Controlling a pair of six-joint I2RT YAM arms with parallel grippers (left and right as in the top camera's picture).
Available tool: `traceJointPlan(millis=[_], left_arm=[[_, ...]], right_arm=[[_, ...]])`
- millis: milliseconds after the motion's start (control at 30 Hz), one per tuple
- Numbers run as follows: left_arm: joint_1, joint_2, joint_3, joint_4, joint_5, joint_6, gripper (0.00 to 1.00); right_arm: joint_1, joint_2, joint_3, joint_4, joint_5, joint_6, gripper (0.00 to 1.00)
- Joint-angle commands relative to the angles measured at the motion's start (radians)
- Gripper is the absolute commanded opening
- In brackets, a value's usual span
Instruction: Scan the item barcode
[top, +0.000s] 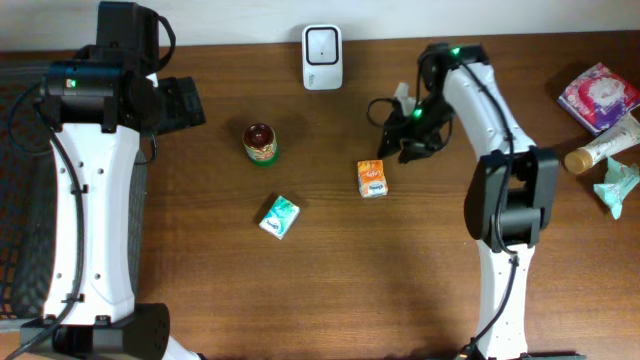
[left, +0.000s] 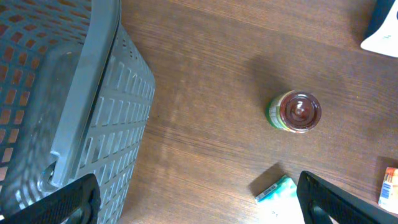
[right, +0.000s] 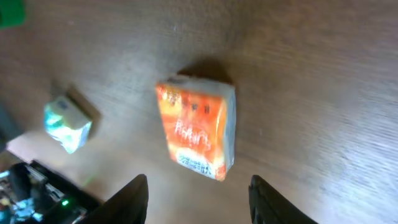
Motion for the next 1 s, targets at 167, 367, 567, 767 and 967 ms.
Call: traceJointPlan(millis=[167, 367, 567, 767, 967], left_arm=[[0.002, -0.003, 0.01, 0.002, -0.01, 0.011, 0.99], [0.002, -0.003, 0.01, 0.002, -0.01, 0.011, 0.99], [0.002, -0.003, 0.01, 0.001, -0.01, 0.011, 0.99], [0.002, -0.003, 0.01, 0.001, -0.01, 0.011, 0.99], [0.002, -0.003, 0.01, 0.002, -0.01, 0.011, 0.99]], right_arm=[[0.063, -0.005, -0.247, 0.175, 0.019, 0.047, 0.21], [0.085, -0.005, -0.011, 0.214, -0.012, 0.074, 0.04], [0.192, 0.001, 0.243, 0.662, 0.768, -0.054, 0.04], [0.301, 0.094, 0.215, 0.987, 0.827, -0.497, 0.04], [0.341, 0.131, 0.227, 1.028, 0.929, -0.423, 0.04]])
